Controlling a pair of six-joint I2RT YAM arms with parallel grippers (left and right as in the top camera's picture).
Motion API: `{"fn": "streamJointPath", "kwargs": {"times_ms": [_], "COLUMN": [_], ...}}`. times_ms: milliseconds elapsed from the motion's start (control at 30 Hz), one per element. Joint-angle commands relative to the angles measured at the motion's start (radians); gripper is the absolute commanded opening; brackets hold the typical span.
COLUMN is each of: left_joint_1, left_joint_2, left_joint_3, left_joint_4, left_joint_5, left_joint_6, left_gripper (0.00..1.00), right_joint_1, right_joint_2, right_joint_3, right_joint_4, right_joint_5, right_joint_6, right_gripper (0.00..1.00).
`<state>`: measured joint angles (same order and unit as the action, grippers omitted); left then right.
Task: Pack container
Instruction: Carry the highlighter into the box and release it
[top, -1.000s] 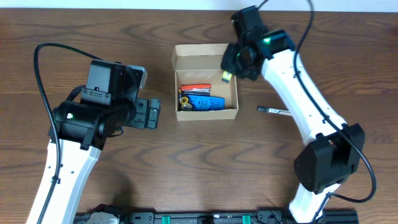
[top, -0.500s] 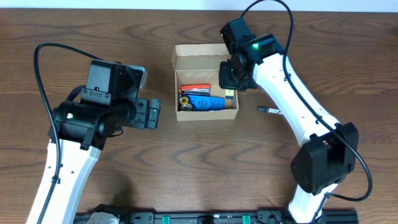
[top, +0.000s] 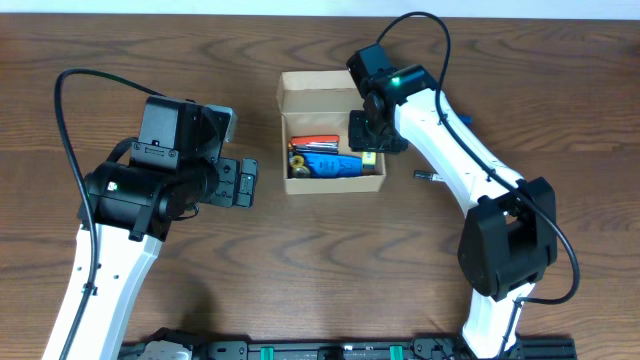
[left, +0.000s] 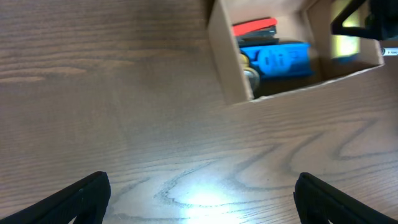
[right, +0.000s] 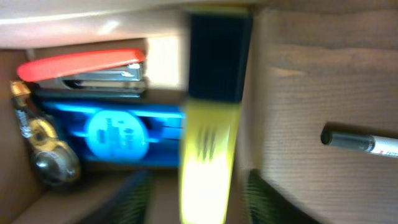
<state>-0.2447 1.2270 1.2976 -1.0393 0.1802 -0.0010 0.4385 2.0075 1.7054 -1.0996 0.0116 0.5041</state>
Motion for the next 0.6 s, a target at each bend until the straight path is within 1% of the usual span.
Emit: {"fn": "streamJointPath", "kwargs": {"times_ms": [0,33,167,400,567], "left_joint_1": [0.004,0.004,0.004,0.004,0.004], "left_joint_2": [-0.003,-0.003,-0.003,-0.003,-0.003], "left_joint_3": [0.007,0.007,0.007,0.007,0.007], "left_joint_4": [0.0,0.0,0.0,0.0,0.0], "left_joint_5": [-0.005,-0.005,-0.005,-0.005,-0.005], "left_joint_6": [-0.006,-0.006,-0.006,-0.006,-0.006], "left_gripper": [0.95,0.95,0.95,0.95,0.95], "right_joint_1": [0.019,0.019,0.019,0.017,-0.013], "right_joint_2": [-0.001,-0.001,-0.001,-0.005,-0.013], "right_joint_3": [0.002,0.008,0.06,0.261,0.382], "right_joint_4": [-0.013,-0.024,-0.09,-0.226,-0.248], "right_joint_5": [0.021,0.016,0.009,0.015,0.044], "right_joint_6": [-0.008,-0.008,-0.008,-0.018,-0.177], "right_gripper": [0.61,0.63,0.64,0.65,0.71]}}
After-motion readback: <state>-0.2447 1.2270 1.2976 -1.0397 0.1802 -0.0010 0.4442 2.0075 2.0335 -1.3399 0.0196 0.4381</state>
